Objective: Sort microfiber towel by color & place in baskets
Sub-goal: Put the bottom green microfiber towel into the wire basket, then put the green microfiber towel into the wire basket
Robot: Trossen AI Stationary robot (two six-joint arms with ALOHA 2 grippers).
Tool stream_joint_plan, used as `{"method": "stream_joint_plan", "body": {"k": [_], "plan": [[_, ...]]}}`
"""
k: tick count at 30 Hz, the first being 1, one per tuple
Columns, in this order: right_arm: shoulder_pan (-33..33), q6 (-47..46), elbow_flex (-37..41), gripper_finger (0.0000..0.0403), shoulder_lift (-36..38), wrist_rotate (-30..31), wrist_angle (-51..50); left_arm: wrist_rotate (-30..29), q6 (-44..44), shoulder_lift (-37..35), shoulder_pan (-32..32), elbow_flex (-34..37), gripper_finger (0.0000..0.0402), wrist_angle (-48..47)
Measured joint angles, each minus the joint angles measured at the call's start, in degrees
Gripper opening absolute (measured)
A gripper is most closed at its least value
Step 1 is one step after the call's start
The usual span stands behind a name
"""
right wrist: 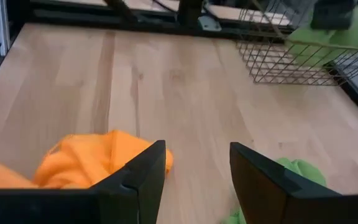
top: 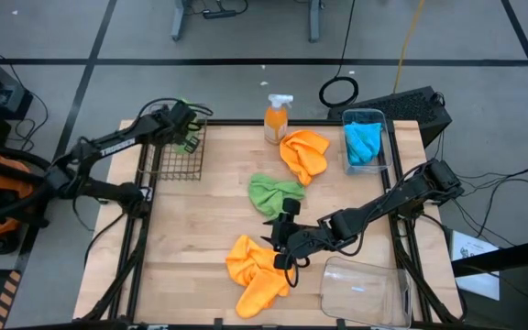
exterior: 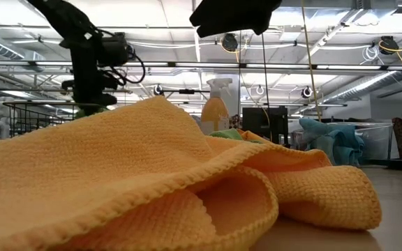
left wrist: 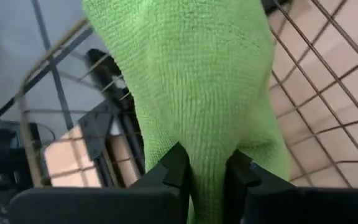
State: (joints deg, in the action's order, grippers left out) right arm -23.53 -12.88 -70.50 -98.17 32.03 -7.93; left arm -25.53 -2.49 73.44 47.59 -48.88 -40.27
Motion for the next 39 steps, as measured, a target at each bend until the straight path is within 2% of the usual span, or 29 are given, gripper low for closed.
{"method": "stream_joint_plan", "body": {"k": [3,7,16,22,24,28,33,39], "plan": [[0.5,-1.6,0.0,0.0169,0.0,2.6,-0.2,0.4,3.2,1.8,0.2,0.0,0.0079,0.3],[1.1,-3.4,0.0,0.0169,0.0,2.4,-0.8,0.0,3.4,1.7,-0.4,0.0,0.0123,1.4],[1.0,-6.9,0.0,0.0169,0.0,2.4,-4.6,-1.6,3.5,-3.8,-3.6,-1.2,0.0232,0.5],[0.9,-7.1,0.0,0.0169,0.0,2.4,-6.5,-1.4,2.9,-10.3,-7.5,-3.9,0.0251,-2.8],[0.9,-7.4,0.0,0.0169,0.0,2.4,-7.4,0.9,2.1,-12.9,-9.4,-4.6,0.0251,-3.3],[0.9,-4.8,0.0,0.0169,0.0,2.5,-7.6,5.9,0.7,-16.2,-15.7,-5.8,0.0251,-4.8],[1.0,-3.3,0.0,0.0169,0.0,2.7,-7.4,6.9,-0.3,-15.7,-27.5,-5.7,0.0251,-8.9],[1.0,-3.9,0.0,0.0169,-0.4,4.5,-7.5,6.9,-3.6,-10.8,-40.0,-5.2,0.0251,-1.2]]}}
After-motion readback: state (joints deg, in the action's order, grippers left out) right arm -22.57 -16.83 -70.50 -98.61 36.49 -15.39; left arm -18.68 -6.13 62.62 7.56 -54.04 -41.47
